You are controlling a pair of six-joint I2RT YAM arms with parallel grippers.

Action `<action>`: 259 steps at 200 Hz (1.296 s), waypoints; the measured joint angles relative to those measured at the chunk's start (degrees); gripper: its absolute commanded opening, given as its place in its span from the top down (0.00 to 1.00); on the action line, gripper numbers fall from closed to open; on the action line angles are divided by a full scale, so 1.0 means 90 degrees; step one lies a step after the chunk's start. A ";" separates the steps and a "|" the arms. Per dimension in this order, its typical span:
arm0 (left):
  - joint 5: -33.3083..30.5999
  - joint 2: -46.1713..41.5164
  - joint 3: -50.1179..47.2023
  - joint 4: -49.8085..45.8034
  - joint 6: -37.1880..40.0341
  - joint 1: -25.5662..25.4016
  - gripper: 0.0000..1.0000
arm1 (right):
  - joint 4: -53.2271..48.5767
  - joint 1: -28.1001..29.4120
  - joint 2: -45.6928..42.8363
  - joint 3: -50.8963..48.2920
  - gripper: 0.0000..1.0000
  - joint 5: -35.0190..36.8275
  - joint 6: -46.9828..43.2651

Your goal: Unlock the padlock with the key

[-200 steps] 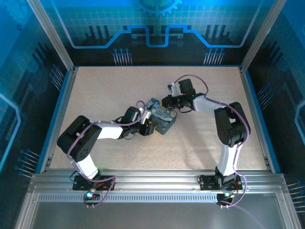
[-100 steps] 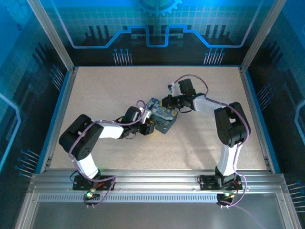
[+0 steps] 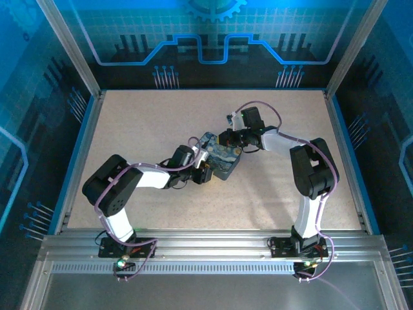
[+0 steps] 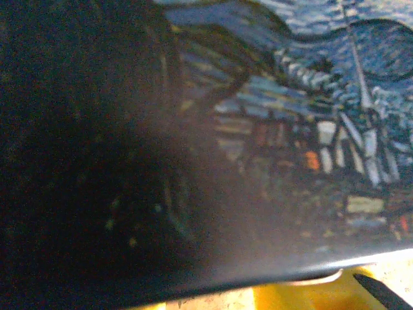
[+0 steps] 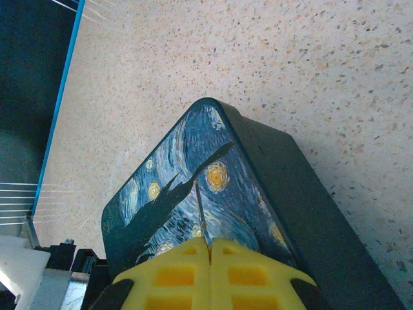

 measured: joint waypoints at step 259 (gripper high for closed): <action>-0.0049 -0.1095 0.0306 -0.1302 -0.2414 -0.0410 0.77 | -0.0491 0.0566 -0.4027 -0.3111 1.00 0.0869 -0.1428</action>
